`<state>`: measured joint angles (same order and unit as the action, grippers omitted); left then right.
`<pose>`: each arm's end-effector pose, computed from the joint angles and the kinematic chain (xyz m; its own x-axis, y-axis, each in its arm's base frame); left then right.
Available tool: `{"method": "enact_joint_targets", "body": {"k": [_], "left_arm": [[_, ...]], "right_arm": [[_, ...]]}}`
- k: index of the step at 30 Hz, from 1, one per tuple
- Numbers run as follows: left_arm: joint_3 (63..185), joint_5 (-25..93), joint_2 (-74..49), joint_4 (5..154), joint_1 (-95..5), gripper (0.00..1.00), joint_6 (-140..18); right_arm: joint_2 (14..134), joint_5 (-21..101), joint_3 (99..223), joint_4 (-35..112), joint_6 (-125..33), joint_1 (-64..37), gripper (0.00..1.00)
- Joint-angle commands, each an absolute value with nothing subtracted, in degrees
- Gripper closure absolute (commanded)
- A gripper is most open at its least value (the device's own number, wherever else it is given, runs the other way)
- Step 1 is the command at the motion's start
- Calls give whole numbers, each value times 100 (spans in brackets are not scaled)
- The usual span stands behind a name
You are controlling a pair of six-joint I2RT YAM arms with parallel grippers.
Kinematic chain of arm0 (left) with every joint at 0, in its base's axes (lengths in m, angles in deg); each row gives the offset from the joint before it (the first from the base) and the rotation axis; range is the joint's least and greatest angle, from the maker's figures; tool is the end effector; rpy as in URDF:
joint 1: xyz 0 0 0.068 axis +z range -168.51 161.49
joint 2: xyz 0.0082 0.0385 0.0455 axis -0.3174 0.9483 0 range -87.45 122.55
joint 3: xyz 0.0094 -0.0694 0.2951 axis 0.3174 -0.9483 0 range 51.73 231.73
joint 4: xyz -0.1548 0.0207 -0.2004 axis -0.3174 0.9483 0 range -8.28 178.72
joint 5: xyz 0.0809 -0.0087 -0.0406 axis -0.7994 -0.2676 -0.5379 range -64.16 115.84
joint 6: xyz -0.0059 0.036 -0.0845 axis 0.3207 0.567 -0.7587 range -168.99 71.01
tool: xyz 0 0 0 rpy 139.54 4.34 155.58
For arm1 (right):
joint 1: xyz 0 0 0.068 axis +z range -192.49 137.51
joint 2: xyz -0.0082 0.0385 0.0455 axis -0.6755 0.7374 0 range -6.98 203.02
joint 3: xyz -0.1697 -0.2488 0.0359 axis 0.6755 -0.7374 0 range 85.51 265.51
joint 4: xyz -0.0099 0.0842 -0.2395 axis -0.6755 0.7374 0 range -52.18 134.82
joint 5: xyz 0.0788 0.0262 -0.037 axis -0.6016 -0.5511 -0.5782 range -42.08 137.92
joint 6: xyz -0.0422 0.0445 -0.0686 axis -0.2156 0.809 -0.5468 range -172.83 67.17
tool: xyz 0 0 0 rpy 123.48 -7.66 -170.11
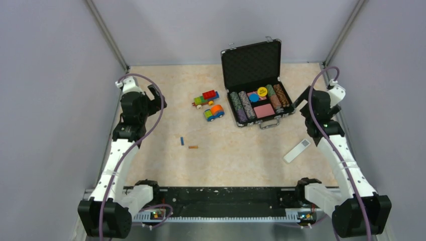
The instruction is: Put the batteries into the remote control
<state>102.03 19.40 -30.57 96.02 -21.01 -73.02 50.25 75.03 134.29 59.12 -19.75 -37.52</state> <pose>0.2471 -0.0016 0.3377 -0.3002 -0.3919 -0.8696 -0.2011 0.9172 -0.3440 0.2339 -0.0175 0.3130 -0.2413 0.4668 -0.8508 0.5354 0.7952 0.2844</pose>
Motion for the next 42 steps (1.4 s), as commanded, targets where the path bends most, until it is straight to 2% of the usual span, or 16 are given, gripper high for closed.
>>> {"method": "enact_joint_targets", "body": {"k": [1,8,11,15,18,24,28,36,38,42], "left_arm": [[10212,1913,-3137,9169,-2097,1,-7399],[10148,2008,-2902,9009,-2081,1,-7679],[10119,2263,-2764,8863,-2064,1,-7677],[9999,2973,-2664,8488,-2062,1,-7528],[9804,3139,-2681,8096,-2062,2,-7571],[9580,2973,-2620,7616,-2062,3,-7696],[9477,2806,-2638,7380,-2062,3,-7703],[9625,2944,-2514,7538,-2062,2,-7720],[9646,2923,-2515,7564,-2062,2,-7707],[9692,2958,-2515,7709,-2062,2,-7644]], "right_arm": [[4828,7903,13319,5963,-2271,-3784,1],[4605,8202,13163,6624,-1736,-3793,4],[5037,8442,13373,7714,-907,-3798,6],[5810,8225,13405,8628,-145,-3806,5],[6189,7911,13218,8666,141,-3829,3],[6636,7592,12911,8398,417,-3878,5],[6876,7356,12752,8113,477,-3897,14],[7372,7453,12724,7839,430,-3892,23],[7431,7387,12677,7719,415,-3896,29],[7432,7287,12596,7495,242,-3896,54]]}}
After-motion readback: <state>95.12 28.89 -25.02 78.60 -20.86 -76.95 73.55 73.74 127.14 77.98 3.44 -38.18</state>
